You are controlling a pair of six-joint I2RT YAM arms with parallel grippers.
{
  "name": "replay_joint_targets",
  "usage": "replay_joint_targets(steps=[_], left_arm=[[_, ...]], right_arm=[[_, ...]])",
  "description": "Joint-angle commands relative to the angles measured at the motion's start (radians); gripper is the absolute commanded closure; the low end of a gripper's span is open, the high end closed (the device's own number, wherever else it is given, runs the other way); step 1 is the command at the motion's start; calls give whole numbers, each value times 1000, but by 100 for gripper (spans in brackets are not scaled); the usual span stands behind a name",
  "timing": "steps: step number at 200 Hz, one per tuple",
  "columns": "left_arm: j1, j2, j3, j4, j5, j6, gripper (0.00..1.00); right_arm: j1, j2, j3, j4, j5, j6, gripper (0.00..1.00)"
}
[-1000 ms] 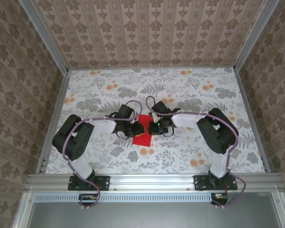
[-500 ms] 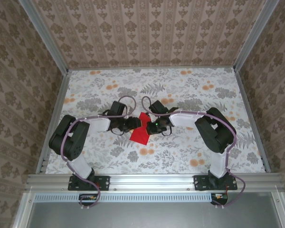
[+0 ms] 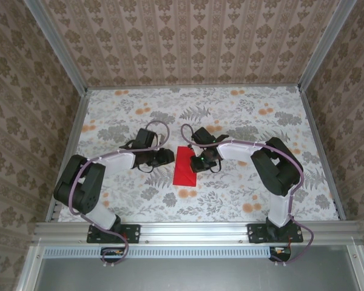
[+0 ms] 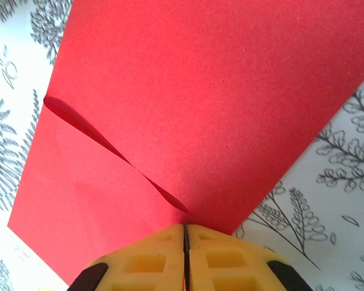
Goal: Fold a paper plane with a square sheet of paper (pick it up from the middle)
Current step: Fold the triangle a second time at the center of the table.
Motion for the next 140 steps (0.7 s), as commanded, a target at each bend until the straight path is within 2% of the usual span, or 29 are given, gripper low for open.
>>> replay_joint_targets(steps=[1,39,65,101,140], left_arm=[[-36,-17,-29,50,17,-23,68],[-92,55,-47,171,52,-93,81],[-109,104,-33,222,79,-122,85],[-137,150,-9,212,66,-114,86],[-148,164,-27,174,4,-105,87]], right_arm=[[-7,37,-1,-179,81,-85,91],[-9,66,46,-197,68,-119,92],[-12,69,51,-197,59,-115,92],[-12,78,50,-188,44,-104,92],[-17,78,44,-177,42,-90,92]])
